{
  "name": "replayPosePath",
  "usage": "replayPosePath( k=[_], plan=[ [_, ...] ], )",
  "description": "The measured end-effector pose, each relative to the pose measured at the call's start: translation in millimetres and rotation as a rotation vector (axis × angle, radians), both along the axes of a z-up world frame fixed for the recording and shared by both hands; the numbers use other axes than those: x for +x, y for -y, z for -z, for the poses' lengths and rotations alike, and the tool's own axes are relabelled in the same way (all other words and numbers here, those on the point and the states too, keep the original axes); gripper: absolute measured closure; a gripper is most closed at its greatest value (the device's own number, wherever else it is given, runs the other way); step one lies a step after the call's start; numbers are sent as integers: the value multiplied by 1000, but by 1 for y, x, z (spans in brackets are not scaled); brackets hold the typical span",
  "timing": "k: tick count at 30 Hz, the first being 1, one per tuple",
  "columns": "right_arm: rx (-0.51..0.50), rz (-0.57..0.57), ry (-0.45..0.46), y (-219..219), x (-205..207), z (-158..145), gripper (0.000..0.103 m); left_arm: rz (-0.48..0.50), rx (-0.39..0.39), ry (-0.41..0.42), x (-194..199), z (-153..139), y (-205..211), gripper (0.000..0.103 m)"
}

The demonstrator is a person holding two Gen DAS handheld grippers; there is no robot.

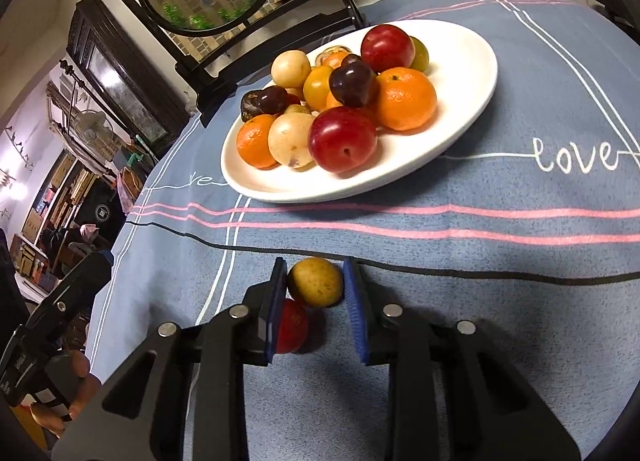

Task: Organize fruits
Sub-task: 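Grasp a small yellow-green fruit with the right tool while the left tool grasps a red tomato, then carry the yellow-green fruit and red tomato onto the white plate and open both tools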

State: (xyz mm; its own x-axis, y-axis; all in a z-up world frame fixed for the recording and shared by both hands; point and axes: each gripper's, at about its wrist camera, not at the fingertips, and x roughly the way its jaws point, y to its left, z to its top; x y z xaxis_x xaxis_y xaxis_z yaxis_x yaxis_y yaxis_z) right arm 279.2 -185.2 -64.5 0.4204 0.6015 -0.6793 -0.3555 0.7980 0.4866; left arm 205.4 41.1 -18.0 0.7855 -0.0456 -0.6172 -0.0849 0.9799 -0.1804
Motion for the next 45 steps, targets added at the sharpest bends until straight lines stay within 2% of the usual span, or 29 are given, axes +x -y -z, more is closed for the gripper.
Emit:
replayPosePath(
  k=[3, 6, 8, 11, 14, 16, 17, 20, 22, 28, 45],
  plan=[
    [17, 7, -3, 6, -2, -4, 74, 10, 2, -5, 1, 1, 2, 3],
    [33, 44, 36, 22, -5, -17, 74, 55, 23, -11, 2, 4, 11, 3],
    [41, 74, 78, 35, -10, -28, 74, 128, 46, -11, 1, 5, 23, 4],
    [49, 100, 133, 50, -19, -42, 74, 250, 127, 20, -4, 6, 49, 5],
    [68, 110, 151, 57, -22, -49, 74, 367, 163, 13, -2, 12, 71, 25],
    [76, 114, 159, 59, -23, -52, 74, 436, 179, -24, 4, 19, 84, 48],
    [76, 116, 162, 60, -23, -53, 74, 448, 189, -36, 6, 23, 89, 50],
    [77, 114, 177, 59, -24, -57, 74, 462, 213, -75, 15, 34, 96, 51],
    [77, 112, 183, 58, -25, -58, 74, 463, 216, -96, 22, 39, 98, 58],
    [72, 126, 188, 59, -26, -59, 74, 463, 214, -130, 31, 48, 102, 68],
    [74, 128, 190, 60, -27, -61, 74, 431, 233, -157, 39, 52, 104, 72]
  ],
)
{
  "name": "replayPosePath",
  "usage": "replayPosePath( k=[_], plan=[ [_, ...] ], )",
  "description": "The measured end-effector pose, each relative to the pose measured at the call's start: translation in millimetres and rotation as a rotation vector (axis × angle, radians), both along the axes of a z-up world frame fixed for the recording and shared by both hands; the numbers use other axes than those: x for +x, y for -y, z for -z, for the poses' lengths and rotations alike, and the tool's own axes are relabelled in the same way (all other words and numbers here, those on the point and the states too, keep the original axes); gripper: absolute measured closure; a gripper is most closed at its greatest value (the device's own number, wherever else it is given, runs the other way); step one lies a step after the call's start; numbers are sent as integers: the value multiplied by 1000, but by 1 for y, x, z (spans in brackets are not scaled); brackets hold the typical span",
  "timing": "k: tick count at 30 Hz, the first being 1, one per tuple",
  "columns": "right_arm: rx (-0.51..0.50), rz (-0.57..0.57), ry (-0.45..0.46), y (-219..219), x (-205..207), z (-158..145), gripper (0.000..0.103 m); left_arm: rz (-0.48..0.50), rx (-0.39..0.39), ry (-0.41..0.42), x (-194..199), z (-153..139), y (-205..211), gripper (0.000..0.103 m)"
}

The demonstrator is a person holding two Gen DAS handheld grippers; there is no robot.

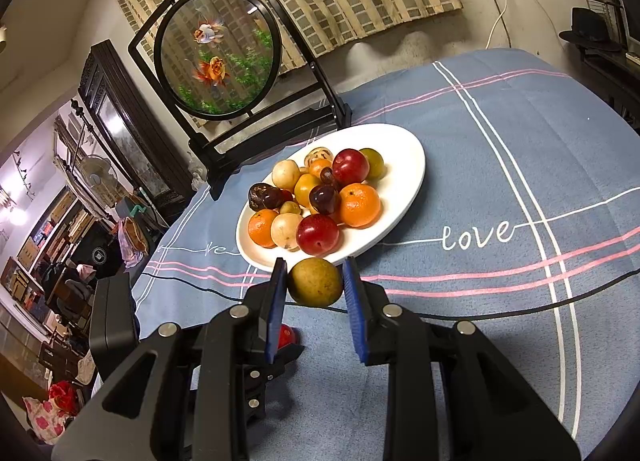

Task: Organize fruits
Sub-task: 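Carry the yellow-green fruit and red tomato onto the white plate and open both tools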

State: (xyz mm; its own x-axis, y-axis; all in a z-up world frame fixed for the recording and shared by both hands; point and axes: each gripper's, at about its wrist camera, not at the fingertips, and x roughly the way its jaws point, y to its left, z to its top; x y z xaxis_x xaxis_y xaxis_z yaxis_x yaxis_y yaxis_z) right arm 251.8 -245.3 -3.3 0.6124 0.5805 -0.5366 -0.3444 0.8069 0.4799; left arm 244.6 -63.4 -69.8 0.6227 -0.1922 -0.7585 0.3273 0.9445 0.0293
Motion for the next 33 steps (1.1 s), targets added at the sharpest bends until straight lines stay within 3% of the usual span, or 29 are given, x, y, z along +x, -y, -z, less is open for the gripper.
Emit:
replayPosePath(
  k=[12, 19, 23, 28, 29, 31, 32, 33],
  plan=[
    [34, -59, 71, -7, -6, -21, 74, -74, -13, 107, -11, -47, -17, 73],
    [14, -54, 158, -20, 36, -66, 74, -189, -86, 178, 55, -109, -45, 73],
    [-80, -46, 171, -43, 79, -61, 74, -230, -98, 152, 113, -103, -54, 73],
    [-147, -58, 93, -66, 114, -19, 74, -261, -48, 97, 154, -69, -55, 71],
    [-144, -62, 80, -67, 117, -12, 74, -268, -46, 90, 154, -64, -56, 69],
    [-172, -65, 65, -69, 117, -5, 71, -284, -22, 101, 150, -61, -57, 25],
    [-189, -59, 63, -69, 116, -4, 67, -302, -4, 136, 142, -63, -58, 18],
    [-216, -36, 72, -68, 111, -6, 38, -312, 14, 183, 131, -69, -58, 12]
  ],
)
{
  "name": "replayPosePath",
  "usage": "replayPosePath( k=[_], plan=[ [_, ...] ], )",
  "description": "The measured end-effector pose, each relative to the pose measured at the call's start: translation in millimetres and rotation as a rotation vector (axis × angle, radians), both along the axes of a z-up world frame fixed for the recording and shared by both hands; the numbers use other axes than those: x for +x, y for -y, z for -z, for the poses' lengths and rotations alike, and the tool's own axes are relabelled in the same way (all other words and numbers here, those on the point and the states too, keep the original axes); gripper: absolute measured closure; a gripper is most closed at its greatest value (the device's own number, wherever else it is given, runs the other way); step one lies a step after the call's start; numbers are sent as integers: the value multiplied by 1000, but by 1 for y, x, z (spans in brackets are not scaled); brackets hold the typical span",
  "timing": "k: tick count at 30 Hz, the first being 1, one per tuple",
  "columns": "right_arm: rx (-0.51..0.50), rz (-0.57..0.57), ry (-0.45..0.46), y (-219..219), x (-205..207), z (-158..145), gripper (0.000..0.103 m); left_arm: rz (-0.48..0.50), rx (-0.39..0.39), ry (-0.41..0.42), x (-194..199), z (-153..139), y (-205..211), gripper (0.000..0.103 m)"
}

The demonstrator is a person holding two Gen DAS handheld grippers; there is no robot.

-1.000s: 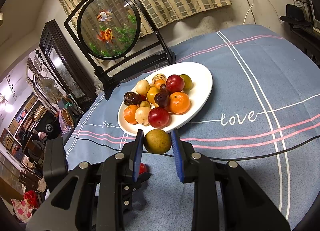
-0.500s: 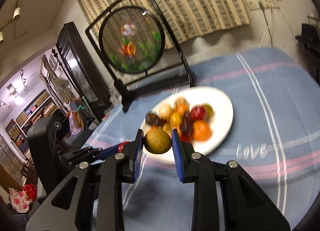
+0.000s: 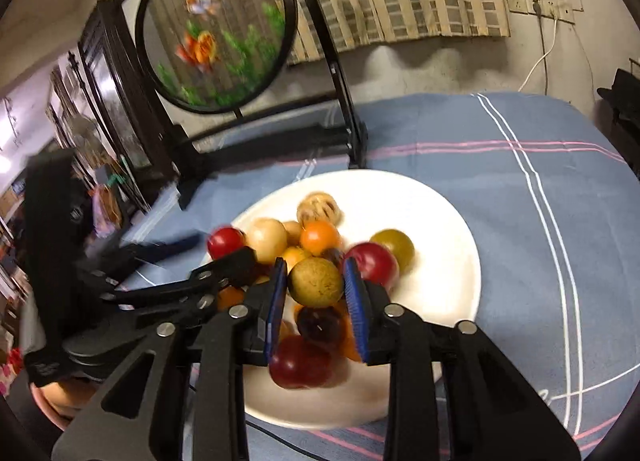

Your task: Organize fruits

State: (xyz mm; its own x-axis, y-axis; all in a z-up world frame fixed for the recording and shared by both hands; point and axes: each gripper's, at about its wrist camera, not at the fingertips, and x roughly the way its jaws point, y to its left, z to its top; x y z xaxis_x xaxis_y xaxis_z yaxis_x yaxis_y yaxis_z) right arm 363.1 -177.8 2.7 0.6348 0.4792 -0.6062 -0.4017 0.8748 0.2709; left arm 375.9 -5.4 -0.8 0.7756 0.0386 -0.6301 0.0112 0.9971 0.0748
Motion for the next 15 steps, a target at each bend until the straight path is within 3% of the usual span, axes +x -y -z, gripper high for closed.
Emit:
replayPosePath(
  k=[1, 3, 6, 15],
  plan=[
    [-11, 24, 31, 3, -8, -4, 26, 1, 16, 18, -8, -5, -1, 9],
    [-38, 29, 101, 7, -26, -16, 24, 14, 32, 32, -23, -13, -2, 5],
    [-121, 41, 169, 11, -60, -33, 9, 18, 52, 46, -56, -25, -5, 5],
    [-159, 45, 188, 29, -158, -47, 2, -5, 4, 63, -172, -33, -16, 3]
  ],
)
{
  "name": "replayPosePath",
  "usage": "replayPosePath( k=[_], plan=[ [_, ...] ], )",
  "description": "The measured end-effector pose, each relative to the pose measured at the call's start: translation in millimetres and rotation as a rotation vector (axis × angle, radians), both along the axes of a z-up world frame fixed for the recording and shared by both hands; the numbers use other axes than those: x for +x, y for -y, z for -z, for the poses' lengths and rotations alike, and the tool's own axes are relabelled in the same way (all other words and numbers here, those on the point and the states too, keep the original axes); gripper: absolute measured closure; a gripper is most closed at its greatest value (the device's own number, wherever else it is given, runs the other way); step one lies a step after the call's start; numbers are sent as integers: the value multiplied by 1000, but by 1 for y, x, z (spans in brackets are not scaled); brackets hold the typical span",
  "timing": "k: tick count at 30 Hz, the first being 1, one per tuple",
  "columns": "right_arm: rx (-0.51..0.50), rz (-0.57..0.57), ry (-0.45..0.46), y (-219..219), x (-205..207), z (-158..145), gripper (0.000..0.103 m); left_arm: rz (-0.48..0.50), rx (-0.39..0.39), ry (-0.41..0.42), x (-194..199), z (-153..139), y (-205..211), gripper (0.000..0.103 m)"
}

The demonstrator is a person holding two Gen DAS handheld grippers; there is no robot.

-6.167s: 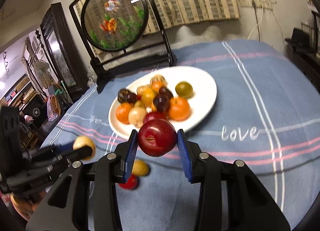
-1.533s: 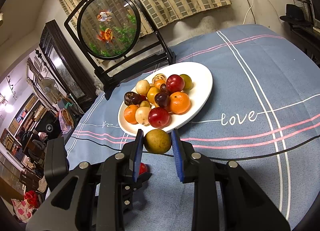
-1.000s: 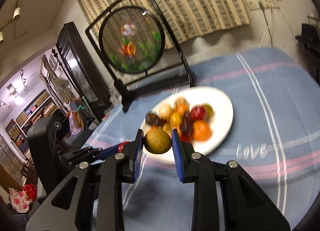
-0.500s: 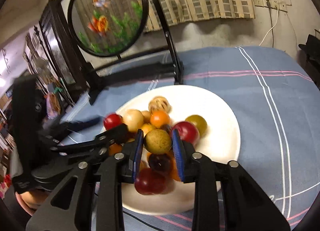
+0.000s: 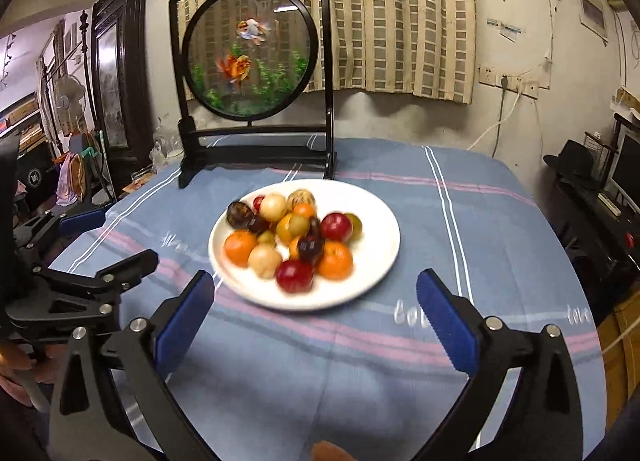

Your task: Organize fruits

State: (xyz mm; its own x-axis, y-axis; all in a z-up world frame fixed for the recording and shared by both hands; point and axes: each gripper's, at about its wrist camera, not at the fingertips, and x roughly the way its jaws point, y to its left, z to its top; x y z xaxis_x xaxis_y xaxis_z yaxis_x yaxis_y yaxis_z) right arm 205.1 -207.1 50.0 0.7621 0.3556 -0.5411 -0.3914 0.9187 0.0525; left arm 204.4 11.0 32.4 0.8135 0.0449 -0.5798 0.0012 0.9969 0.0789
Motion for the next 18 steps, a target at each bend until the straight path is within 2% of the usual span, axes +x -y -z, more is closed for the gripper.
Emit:
replayPosePath(
  k=[7, 18],
  plan=[
    [-16, -26, -8, -1, -39, 8, 2, -7, -34, -18, -43, 9, -3, 3],
    [-9, -19, -24, 3, -51, 11, 2, 3, -44, -15, -56, 8, 4, 3]
  ],
)
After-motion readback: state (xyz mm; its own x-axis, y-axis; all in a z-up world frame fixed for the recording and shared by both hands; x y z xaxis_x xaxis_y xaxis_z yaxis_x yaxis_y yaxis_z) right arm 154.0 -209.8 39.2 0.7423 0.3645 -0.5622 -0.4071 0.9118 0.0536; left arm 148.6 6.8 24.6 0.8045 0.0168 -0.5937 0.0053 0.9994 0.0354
